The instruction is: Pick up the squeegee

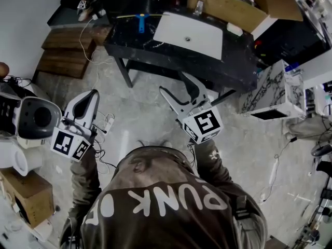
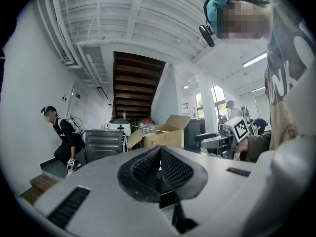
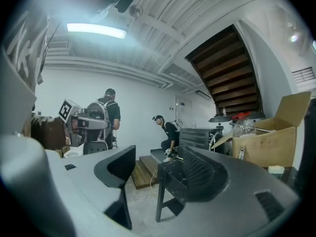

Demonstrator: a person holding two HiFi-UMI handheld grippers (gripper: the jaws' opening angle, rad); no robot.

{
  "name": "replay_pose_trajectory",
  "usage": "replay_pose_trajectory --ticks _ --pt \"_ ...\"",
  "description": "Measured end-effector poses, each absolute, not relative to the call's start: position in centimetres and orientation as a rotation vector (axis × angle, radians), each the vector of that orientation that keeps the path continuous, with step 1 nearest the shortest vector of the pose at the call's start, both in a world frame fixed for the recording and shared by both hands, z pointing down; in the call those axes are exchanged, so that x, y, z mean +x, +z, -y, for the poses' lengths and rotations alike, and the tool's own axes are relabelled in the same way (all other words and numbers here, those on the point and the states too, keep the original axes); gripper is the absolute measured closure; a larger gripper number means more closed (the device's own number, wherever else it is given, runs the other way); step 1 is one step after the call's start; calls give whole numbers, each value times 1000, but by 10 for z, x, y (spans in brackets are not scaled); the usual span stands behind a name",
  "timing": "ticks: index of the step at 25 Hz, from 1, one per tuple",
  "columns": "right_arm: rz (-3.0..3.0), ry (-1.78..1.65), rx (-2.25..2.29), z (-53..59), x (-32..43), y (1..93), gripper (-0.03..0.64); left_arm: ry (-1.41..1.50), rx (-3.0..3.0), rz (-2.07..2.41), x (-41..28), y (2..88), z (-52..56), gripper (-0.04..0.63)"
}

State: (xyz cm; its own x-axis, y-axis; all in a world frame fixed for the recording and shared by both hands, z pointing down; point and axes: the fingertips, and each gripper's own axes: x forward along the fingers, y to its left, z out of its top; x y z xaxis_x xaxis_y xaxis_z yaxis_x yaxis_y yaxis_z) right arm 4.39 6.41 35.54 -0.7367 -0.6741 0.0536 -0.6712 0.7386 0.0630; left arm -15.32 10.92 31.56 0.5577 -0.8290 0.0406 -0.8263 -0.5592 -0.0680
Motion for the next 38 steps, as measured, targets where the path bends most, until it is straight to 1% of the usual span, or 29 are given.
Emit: replay_pose_trajectory --ticks 4,6,8,11,38 --pt "2883 -61 1062 -65 38 355 208 -105 -2739 -1453 -154 317 -108 592" --pt "2890 -59 1046 -65 35 355 126 -104 -2738 -1453 -153 316 -107 592" --pt "2897 -63 1042 -66 33 355 68 -105 -2738 -1454 -153 318 -106 592" --pt "2901 -73 1028 -68 31 357 23 -109 -2744 -1454 -152 321 -106 592" --pt "2904 -134 1036 -72 39 352 21 -117 -2743 -1451 -144 319 -107 592"
